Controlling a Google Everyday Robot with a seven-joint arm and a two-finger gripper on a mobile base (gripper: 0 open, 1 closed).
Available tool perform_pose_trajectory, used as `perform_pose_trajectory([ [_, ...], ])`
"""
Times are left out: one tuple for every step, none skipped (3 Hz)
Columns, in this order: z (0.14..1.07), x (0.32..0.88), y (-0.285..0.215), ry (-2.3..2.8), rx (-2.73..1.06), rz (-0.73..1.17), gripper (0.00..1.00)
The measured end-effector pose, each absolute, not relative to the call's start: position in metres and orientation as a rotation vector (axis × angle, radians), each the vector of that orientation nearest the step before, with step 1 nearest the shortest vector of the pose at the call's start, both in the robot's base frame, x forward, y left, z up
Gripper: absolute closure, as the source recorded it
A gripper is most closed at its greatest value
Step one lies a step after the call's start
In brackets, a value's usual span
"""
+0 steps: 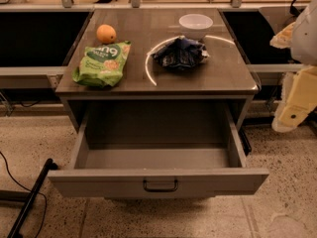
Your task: Place blue chip bag into top drawer
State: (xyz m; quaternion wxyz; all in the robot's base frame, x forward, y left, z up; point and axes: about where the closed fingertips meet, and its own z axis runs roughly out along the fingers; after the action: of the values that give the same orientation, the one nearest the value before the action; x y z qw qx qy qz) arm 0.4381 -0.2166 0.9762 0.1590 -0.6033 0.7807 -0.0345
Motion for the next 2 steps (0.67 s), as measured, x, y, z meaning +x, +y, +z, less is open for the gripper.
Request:
perform_pose_trajectory([
  [0.976, 0.438, -0.217, 2.232, -1.725, -0.099, 0.00],
  [0.969, 0.452, -0.211, 2.245, -1.664, -0.102, 0.00],
])
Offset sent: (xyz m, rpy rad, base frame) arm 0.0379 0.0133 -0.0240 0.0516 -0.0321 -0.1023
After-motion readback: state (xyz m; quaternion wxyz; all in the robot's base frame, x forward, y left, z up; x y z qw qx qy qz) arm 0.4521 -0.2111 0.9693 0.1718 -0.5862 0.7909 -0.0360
